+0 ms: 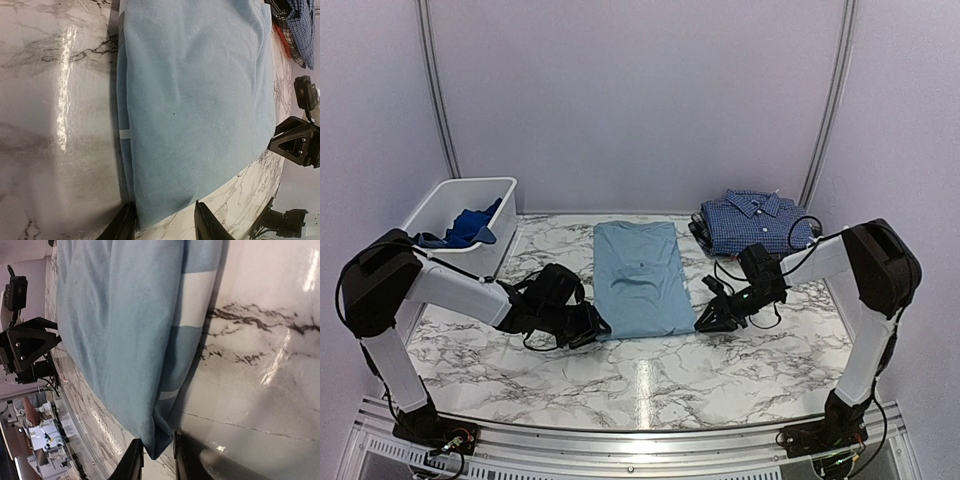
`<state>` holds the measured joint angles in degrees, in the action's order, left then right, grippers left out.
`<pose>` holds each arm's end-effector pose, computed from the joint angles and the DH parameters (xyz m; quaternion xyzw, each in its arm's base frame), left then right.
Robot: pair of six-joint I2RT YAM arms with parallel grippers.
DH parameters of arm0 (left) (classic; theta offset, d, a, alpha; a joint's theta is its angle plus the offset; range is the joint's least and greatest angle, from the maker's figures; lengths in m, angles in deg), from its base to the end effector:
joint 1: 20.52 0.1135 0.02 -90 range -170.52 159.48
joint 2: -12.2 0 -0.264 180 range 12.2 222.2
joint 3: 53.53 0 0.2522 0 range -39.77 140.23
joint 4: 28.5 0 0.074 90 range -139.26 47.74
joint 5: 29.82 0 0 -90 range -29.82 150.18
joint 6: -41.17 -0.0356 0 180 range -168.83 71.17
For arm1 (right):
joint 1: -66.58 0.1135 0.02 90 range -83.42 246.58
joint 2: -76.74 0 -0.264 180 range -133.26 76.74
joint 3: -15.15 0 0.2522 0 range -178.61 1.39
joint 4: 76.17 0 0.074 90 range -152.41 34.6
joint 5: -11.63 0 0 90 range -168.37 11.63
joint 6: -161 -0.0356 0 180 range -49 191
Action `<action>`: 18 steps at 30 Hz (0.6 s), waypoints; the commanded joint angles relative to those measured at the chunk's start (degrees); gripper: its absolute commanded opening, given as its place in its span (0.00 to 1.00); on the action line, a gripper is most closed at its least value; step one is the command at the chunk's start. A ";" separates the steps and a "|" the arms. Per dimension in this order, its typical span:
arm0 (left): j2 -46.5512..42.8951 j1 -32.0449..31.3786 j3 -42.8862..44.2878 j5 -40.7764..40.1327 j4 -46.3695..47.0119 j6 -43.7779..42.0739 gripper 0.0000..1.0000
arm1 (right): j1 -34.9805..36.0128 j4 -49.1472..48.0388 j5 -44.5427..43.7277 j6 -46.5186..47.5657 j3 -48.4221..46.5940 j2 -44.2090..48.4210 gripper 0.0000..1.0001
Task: Fold and stack the mixed laundry pile
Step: Pick up the 2/3-rectangle-folded T-shirt from the center of the board.
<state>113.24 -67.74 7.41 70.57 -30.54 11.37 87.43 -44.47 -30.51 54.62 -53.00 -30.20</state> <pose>0.2291 -0.2571 0.1370 -0.0664 0.9086 -0.3746 0.1724 0.2954 0.1408 0.1158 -0.1038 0.8975 0.4283 0.0192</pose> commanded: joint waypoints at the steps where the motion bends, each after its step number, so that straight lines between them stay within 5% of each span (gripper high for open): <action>1: 1.43 -0.16 -0.66 -1.24 -1.87 -0.42 0.41 | 0.25 -0.03 -1.14 0.88 -0.62 -2.02 0.17; 6: 0.47 -0.47 -1.16 -0.68 -1.55 -0.35 0.35 | 0.34 -0.30 -0.29 0.51 -0.44 -0.90 0.00; 13: -1.56 -1.14 -2.69 -1.70 -1.66 -0.58 0.34 | 0.75 -1.31 0.03 -0.50 0.49 0.61 0.00; 18: 0.21 -1.46 -1.70 -1.16 -0.81 -0.89 0.12 | 0.96 -1.57 -0.20 -0.76 0.90 1.30 0.00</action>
<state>112.34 -68.74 5.70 69.72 -30.75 11.07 87.71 -45.26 -30.01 54.49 -52.74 -30.92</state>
